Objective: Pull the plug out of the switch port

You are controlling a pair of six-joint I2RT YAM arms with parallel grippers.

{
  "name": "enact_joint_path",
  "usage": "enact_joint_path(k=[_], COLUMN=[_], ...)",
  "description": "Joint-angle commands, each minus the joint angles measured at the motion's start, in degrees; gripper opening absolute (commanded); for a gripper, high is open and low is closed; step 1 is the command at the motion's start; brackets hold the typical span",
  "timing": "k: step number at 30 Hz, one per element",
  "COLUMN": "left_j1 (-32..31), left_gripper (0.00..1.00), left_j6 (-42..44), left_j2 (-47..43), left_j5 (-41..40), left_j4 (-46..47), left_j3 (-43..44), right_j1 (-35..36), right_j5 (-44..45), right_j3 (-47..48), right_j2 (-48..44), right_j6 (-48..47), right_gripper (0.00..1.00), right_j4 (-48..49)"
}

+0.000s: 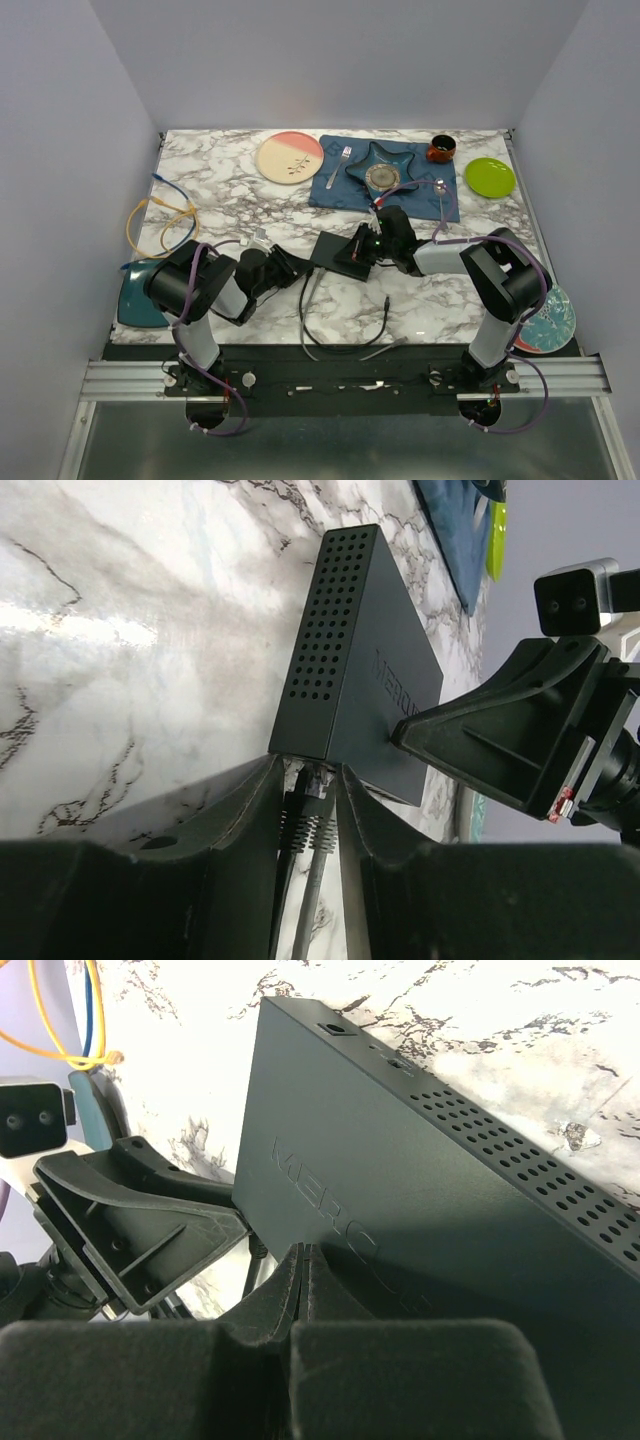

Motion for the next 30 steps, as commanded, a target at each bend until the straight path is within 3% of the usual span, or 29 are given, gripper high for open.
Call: enact_joint_path(k=[1, 7, 17, 20, 24, 30], left_j1=[-0.3, -0.4, -0.5, -0.7, -1.0, -1.0], left_gripper=[0.31, 0.2, 0.27, 0.2, 0.0, 0.0], left_j6=[2.2, 2.2, 2.2, 2.3, 2.4, 2.6], left_j2=[2.8, 3.1, 3.3, 3.8, 4.0, 3.0], left_j5=[-2.7, -2.8, -2.5, -2.2, -1.9, -1.3], left_j4=[-5.6, -5.6, -5.2, -5.2, -5.2, -5.1], left_j3=[-1.0, -1.0, -1.6, -1.1, -0.6, -1.1], right_j1=[-0.3, -0.3, -0.3, -0.3, -0.3, -0.3], right_j5=[4.8, 4.8, 4.8, 4.8, 4.7, 4.7], right_j3=[-1.6, -1.7, -1.6, -1.6, -1.6, -1.6], right_j2=[3.2, 3.1, 3.4, 3.5, 3.6, 3.3], right_j6=[-2.5, -2.6, -2.5, -2.5, -2.5, -2.6], right_gripper=[0.02, 0.02, 0.02, 0.02, 0.02, 0.02], right_j4=[-7.5, -7.5, -7.4, -7.4, -7.6, -7.7])
